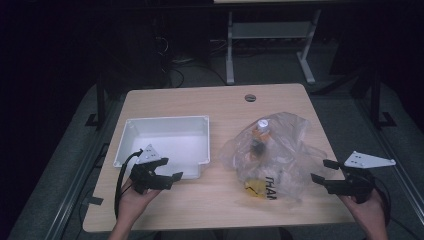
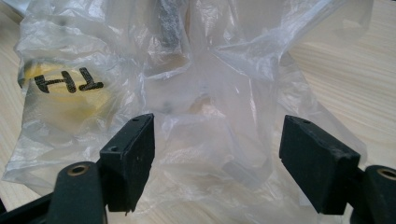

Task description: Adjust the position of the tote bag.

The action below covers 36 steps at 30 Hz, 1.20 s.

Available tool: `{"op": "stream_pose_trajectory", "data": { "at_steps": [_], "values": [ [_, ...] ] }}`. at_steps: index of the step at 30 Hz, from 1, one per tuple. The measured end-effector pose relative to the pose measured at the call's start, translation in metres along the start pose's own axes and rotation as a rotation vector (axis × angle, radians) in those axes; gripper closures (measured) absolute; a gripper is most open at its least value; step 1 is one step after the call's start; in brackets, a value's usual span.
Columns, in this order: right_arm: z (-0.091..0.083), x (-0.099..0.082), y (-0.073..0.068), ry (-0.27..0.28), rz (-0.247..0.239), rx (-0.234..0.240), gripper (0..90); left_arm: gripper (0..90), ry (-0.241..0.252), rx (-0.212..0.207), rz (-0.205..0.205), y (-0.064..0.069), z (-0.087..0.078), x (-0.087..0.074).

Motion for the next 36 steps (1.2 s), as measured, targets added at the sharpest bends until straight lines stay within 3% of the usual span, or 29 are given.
{"op": "stream_pose_trajectory", "data": {
  "at_steps": [13,21,36],
  "values": [
    [0.003,0.006,-0.004,-0.003,-0.02,0.012,24.4,23.6,0.007,-0.002,-0.016,-0.001,-0.005,-0.003],
    [0.006,0.011,-0.007,-0.009,-0.031,0.029,21.9,23.5,0.007,0.01,-0.006,0.001,-0.008,-0.005],
    [0.018,0.035,-0.003,-0.041,-0.076,0.053,20.6,23.3,-0.017,0.015,0.007,0.003,-0.011,-0.005]
  ]
}}
Point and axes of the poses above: each handheld gripper's, and its own axes: z roughly forward along the jaws, x roughly out of its top, y roughly to its right, the point moved 1 cm from there along z, roughly forward along the jaws, and after that the axes turned 7 degrees about -z, right-handed, at the moved point
